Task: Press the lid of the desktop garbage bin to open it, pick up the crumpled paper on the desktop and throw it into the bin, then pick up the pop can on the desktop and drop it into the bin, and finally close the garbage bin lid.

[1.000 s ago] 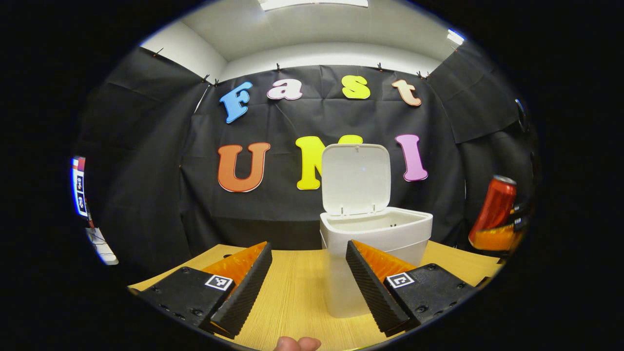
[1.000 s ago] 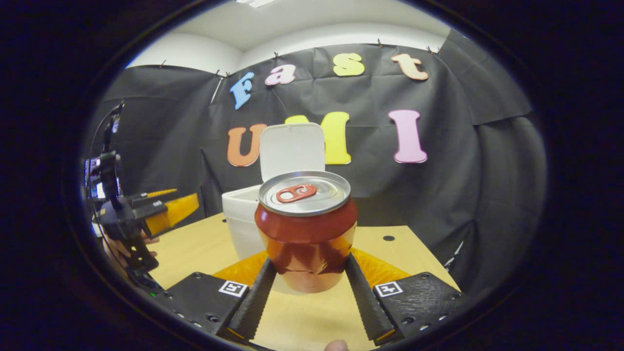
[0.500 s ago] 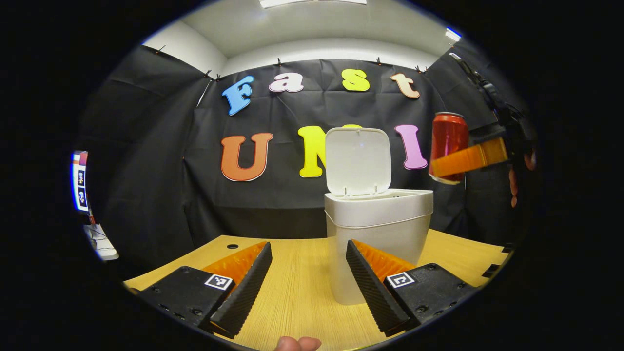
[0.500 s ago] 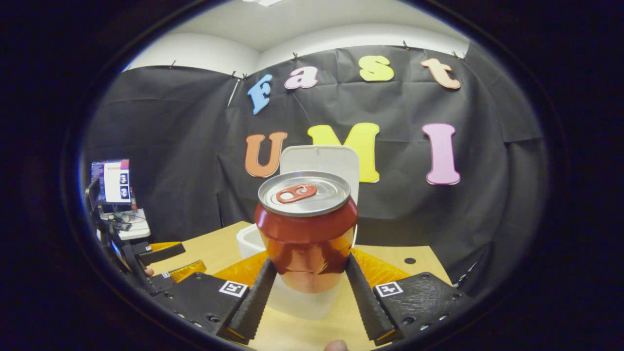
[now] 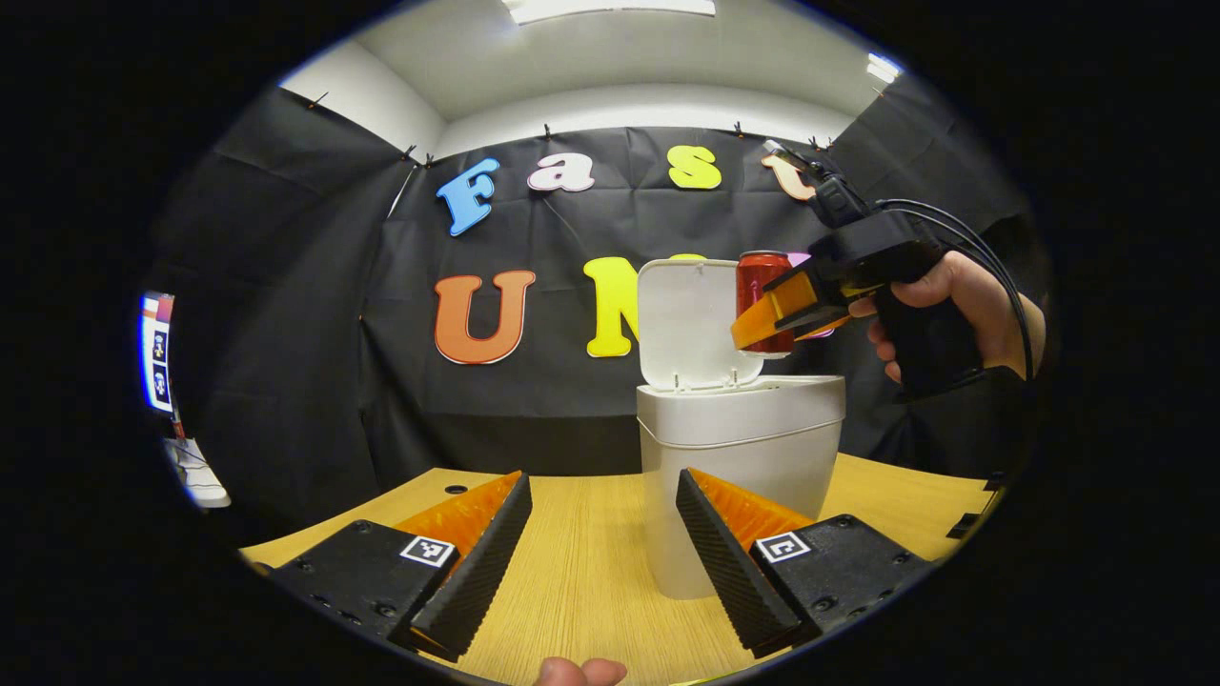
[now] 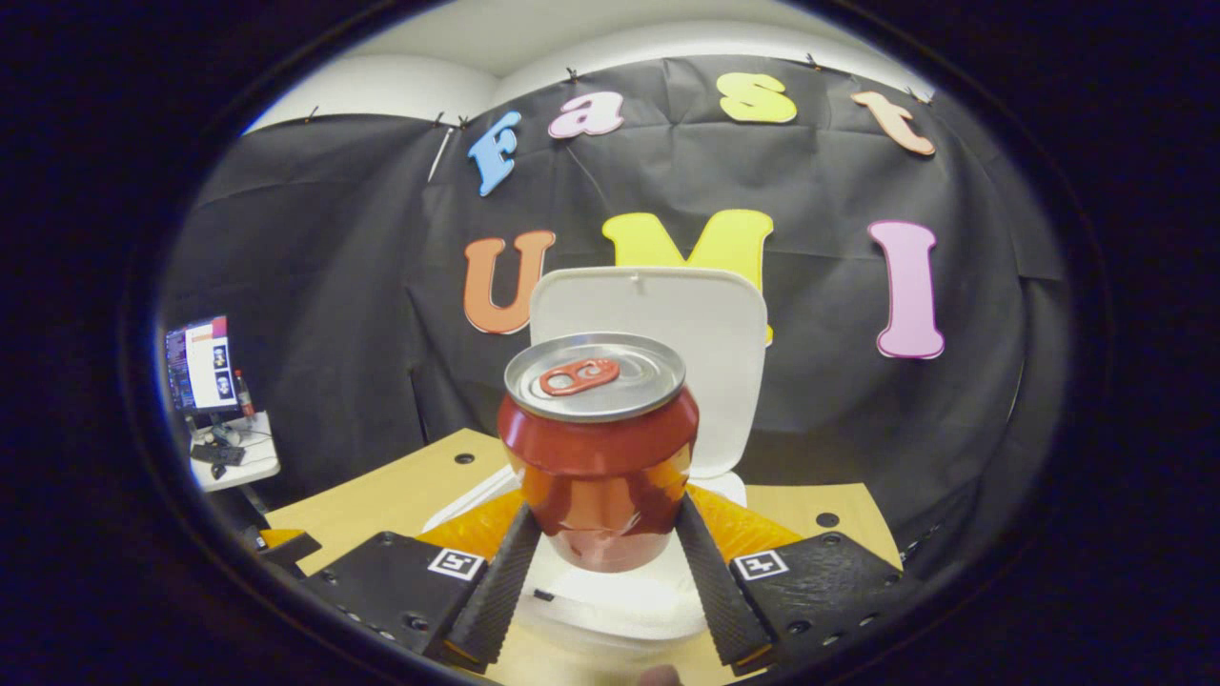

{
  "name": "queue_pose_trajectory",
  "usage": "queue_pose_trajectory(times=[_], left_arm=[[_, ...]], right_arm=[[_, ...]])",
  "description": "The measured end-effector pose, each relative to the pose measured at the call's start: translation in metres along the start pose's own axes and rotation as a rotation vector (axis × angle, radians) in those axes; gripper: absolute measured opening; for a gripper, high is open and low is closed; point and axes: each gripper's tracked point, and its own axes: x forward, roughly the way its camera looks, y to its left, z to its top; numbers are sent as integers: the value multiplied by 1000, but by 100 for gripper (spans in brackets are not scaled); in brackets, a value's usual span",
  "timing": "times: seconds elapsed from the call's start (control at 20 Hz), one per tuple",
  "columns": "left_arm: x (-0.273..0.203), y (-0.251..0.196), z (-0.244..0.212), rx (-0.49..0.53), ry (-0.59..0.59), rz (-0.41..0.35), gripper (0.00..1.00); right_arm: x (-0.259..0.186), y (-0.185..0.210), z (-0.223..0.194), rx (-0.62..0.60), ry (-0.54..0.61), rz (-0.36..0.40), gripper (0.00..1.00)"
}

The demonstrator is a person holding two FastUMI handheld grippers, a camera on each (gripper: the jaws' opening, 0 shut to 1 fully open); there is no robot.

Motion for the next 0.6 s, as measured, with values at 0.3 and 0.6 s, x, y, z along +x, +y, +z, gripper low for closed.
queue_pose_trajectory(times=[0.3, 0.6], left_arm=[[5, -22, -15, -22, 13, -42, 99], [5, -33, -21, -42, 19, -74, 98]], right_arm=[[18, -9, -18, -31, 55, -69, 81], [16, -20, -22, -19, 69, -106, 80]])
